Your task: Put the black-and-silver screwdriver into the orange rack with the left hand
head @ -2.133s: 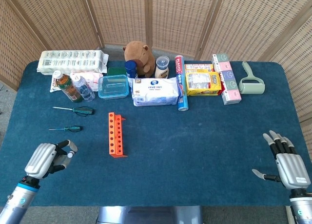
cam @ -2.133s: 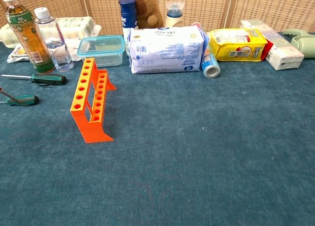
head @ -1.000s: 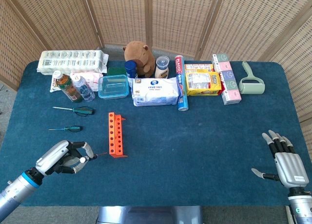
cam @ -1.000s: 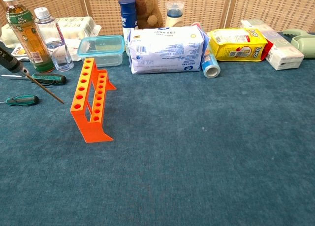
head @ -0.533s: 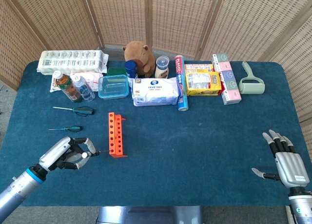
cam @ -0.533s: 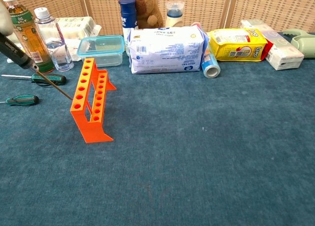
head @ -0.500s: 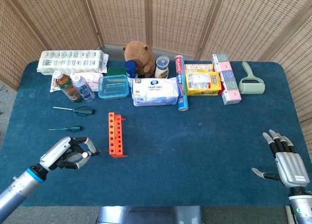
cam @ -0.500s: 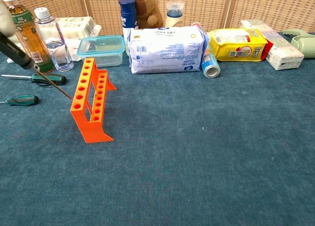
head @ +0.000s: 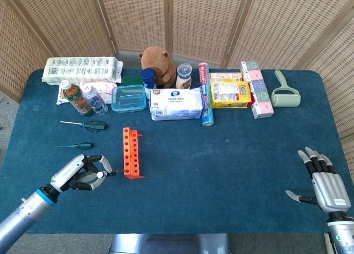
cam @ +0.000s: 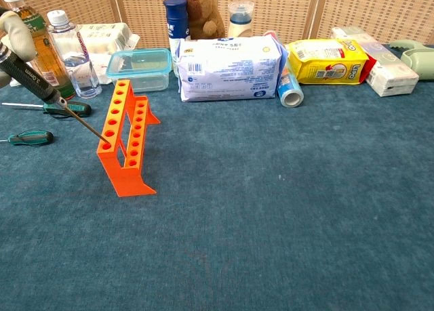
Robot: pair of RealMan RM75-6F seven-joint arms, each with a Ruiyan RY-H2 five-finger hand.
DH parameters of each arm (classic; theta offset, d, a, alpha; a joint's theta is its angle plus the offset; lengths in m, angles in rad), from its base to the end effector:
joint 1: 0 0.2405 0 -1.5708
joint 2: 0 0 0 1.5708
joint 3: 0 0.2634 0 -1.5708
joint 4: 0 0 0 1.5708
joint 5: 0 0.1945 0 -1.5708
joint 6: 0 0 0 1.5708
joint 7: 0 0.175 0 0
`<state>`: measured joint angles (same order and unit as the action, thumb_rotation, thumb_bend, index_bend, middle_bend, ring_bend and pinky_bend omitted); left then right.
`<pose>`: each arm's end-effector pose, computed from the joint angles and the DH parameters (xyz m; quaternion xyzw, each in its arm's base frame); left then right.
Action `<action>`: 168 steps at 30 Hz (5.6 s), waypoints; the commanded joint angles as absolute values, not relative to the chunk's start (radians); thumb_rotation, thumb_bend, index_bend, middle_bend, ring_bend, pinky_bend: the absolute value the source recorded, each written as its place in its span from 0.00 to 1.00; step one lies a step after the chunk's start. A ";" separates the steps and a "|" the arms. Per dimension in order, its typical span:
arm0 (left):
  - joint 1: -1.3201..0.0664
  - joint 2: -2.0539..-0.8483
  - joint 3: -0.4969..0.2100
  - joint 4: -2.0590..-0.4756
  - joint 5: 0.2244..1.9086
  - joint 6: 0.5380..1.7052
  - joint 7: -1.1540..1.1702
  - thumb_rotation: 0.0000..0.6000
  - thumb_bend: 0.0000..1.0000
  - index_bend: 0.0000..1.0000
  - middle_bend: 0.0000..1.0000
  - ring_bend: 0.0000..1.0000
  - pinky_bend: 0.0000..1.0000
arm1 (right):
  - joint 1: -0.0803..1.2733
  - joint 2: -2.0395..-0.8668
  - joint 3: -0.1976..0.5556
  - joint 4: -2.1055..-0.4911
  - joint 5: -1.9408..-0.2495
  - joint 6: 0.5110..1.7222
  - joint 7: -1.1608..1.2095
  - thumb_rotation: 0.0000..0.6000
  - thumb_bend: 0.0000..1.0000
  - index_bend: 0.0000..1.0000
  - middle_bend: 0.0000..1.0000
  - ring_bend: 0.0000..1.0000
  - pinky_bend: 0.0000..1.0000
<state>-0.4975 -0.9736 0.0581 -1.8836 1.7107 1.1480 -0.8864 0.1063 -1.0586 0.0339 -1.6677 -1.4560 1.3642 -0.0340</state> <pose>-0.1742 0.2578 0.1195 -0.5753 -0.6365 -0.4960 0.1334 -0.3168 -0.2127 0.1718 0.6180 -0.4182 0.3367 0.5743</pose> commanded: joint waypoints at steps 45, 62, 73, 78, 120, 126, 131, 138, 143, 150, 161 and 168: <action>-0.579 -1.073 -0.009 -1.828 1.468 0.961 -0.837 1.00 0.47 0.51 1.00 1.00 1.00 | 0.106 -1.045 0.033 -1.674 -1.451 1.358 -0.016 0.69 0.00 0.04 0.00 0.00 0.00; -0.594 -1.103 -0.023 -1.841 1.429 0.911 -0.724 1.00 0.47 0.51 1.00 1.00 1.00 | 0.104 -1.034 0.034 -1.676 -1.454 1.363 0.006 0.68 0.00 0.04 0.00 0.00 0.00; -0.582 -1.047 -0.035 -1.908 1.407 0.917 -0.651 1.00 0.47 0.51 1.00 1.00 1.00 | 0.102 -1.032 0.032 -1.678 -1.461 1.367 0.010 0.69 0.00 0.04 0.00 0.00 0.00; -0.578 -1.029 -0.038 -1.920 1.395 0.910 -0.635 1.00 0.47 0.51 1.00 1.00 1.00 | 0.102 -1.032 0.033 -1.677 -1.458 1.367 0.009 0.68 0.00 0.04 0.00 0.00 0.00; -0.693 -1.006 -0.074 -2.113 1.030 0.867 -0.032 1.00 0.47 0.51 1.00 1.00 1.00 | 0.101 -1.025 0.033 -1.683 -1.458 1.367 0.015 0.69 0.00 0.04 0.00 0.00 0.00; -0.711 -1.058 -0.061 -2.098 0.986 0.898 0.074 1.00 0.47 0.51 1.00 1.00 1.00 | 0.100 -1.023 0.032 -1.684 -1.459 1.367 0.020 0.69 0.00 0.04 0.00 0.00 0.00; -0.725 -1.094 -0.055 -2.102 0.937 0.926 0.151 1.00 0.47 0.51 1.00 1.00 1.00 | 0.099 -1.020 0.033 -1.685 -1.460 1.370 0.027 0.69 0.00 0.04 0.00 0.00 0.00; -0.732 -1.117 -0.056 -2.111 0.901 0.949 0.194 1.00 0.47 0.51 1.00 1.00 1.00 | 0.098 -1.015 0.033 -1.685 -1.462 1.370 0.037 0.69 0.00 0.04 0.00 0.00 0.00; -0.732 -1.115 -0.060 -2.120 0.899 0.960 0.205 1.00 0.46 0.51 1.00 1.00 1.00 | 0.099 -1.013 0.033 -1.685 -1.462 1.369 0.042 0.69 0.00 0.04 0.00 0.00 0.00; -0.727 -1.095 -0.061 -2.142 0.919 0.951 0.196 1.00 0.45 0.51 1.00 1.00 1.00 | 0.099 -1.013 0.032 -1.685 -1.461 1.367 0.040 0.68 0.00 0.04 0.00 0.00 0.00; -0.727 -1.062 -0.055 -2.168 0.930 0.952 0.221 1.00 0.44 0.48 1.00 1.00 1.00 | 0.099 -1.014 0.033 -1.687 -1.459 1.367 0.037 0.68 0.00 0.04 0.00 0.00 0.00; -0.734 -1.077 -0.056 -2.169 0.909 0.971 0.258 1.00 0.43 0.37 1.00 1.00 1.00 | 0.098 -1.011 0.034 -1.687 -1.459 1.368 0.044 0.68 0.00 0.04 0.00 0.00 0.00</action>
